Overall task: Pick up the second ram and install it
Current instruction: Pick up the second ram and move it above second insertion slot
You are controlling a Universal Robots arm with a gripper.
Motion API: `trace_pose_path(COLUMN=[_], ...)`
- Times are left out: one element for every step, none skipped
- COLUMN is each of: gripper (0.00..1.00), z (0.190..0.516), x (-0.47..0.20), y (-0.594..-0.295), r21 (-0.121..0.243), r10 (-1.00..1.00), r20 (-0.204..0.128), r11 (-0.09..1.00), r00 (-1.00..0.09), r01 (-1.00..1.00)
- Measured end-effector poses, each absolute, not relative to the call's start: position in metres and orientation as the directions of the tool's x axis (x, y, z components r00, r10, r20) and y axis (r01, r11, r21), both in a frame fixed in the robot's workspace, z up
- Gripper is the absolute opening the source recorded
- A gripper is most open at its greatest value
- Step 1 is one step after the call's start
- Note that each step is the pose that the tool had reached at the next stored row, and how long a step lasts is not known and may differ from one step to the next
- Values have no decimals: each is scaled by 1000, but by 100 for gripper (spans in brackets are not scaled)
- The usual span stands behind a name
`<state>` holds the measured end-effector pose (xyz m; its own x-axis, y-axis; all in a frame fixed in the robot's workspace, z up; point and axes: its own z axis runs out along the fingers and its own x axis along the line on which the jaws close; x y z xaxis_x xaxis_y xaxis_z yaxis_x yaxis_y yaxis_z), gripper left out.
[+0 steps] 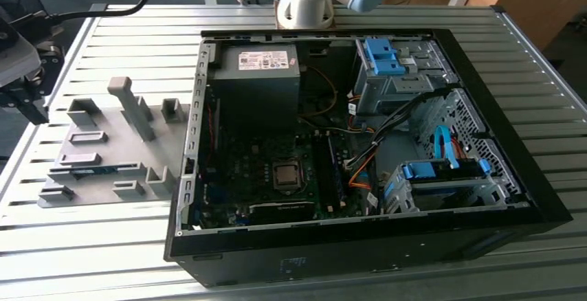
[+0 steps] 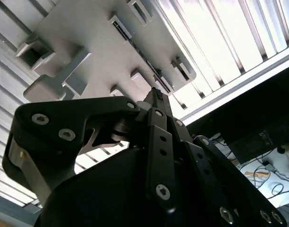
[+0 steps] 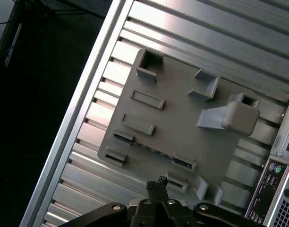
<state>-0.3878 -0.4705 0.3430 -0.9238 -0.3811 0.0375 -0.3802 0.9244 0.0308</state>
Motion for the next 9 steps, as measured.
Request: trace_pose_path(gripper=[11, 11, 11, 11, 11, 11, 11, 11, 11], z=[343, 343, 343, 343, 343, 343, 343, 343, 343], x=[-388, -388, -388, -388, -388, -388, -388, -388, -388], y=[-470, -470, -470, -470, -470, -470, -470, -470, -470], r21=[31, 31, 31, 31, 31, 31, 31, 31, 31], r10=[-397, -411, -424, -438, -452, -467, -480, -493, -505], r20=[37, 37, 38, 38, 38, 37, 38, 38, 38], r11=[918, 912, 905, 899, 892, 884, 877, 870, 863], r00=[-917, -911, -905, -898, -891, -884, -876, -869, -862], r01=[-396, -410, -423, -437, -451, -466, -479, -492, -504])
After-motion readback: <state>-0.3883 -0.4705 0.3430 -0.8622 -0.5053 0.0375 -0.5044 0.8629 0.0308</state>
